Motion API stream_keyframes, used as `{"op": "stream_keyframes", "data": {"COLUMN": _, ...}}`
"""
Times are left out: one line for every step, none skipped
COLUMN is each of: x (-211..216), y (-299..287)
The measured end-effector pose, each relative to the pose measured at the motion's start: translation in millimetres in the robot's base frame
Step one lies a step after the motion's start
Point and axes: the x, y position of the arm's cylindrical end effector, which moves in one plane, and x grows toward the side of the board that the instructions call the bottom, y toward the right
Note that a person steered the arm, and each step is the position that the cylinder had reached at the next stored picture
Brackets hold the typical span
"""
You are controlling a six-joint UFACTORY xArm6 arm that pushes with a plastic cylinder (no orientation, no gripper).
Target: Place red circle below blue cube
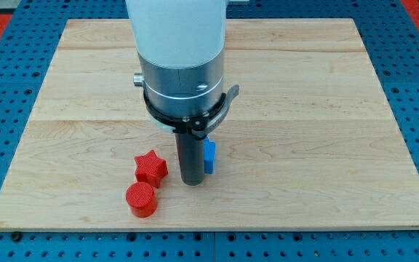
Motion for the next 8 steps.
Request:
{"op": "stream_keyframes", "data": {"x": -5, "y": 0}}
{"op": "stream_keyframes", "data": {"x": -8, "y": 0}}
{"op": "stream_keyframes", "data": {"x": 3, "y": 0}}
{"op": "stream_keyframes", "data": {"x": 40, "y": -1}}
{"op": "stream_keyframes", "data": {"x": 68, "y": -10}}
{"op": "stream_keyframes", "data": {"x": 69, "y": -28}}
{"op": "stream_keyframes", "data": {"x": 69, "y": -106}}
{"op": "stream_keyframes", "data": {"x": 69, "y": -175}}
